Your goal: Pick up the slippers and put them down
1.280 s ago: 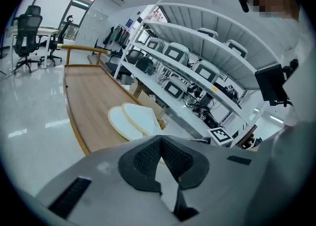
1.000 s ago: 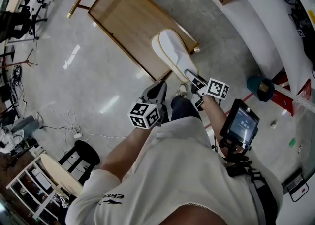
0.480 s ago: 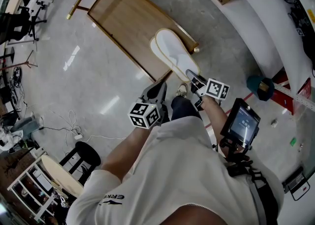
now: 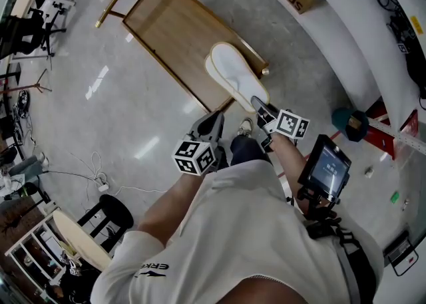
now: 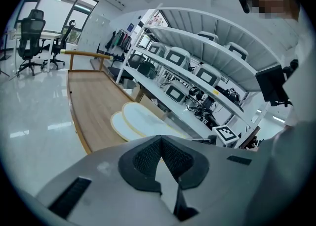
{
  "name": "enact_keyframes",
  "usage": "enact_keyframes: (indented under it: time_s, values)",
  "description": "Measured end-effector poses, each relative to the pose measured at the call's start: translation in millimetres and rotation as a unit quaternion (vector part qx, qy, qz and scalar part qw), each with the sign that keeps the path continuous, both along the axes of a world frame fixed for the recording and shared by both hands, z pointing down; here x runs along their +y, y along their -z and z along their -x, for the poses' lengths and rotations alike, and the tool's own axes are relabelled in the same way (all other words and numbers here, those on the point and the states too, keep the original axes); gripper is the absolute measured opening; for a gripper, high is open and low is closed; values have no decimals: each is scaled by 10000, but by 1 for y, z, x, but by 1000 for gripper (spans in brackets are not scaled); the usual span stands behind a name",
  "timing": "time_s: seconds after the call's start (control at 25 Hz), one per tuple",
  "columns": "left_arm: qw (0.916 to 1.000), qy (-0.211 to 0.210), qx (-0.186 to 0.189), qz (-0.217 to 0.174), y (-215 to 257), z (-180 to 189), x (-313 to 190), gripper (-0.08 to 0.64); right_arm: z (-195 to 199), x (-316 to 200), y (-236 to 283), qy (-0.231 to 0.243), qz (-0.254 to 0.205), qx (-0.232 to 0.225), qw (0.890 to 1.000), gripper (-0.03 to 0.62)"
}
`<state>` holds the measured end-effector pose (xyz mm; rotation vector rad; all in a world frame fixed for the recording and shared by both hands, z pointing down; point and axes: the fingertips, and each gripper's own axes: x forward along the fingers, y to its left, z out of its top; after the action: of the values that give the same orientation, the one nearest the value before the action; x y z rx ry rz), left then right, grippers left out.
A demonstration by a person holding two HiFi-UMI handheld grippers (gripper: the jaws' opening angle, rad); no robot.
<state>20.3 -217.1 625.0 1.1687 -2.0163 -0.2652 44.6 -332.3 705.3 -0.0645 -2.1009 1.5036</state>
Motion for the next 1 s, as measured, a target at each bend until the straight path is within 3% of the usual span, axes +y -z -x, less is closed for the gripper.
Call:
enact_keyframes:
  time_s: [0.4, 1.0]
  values:
    - [9991, 181, -230, -309, 29, 13, 9, 3, 8, -1, 41, -55, -389, -249, 9989, 64]
    - [9921, 268, -631, -1048, 86, 41, 34, 3, 25, 30, 148, -312, -834, -1199, 9888, 64]
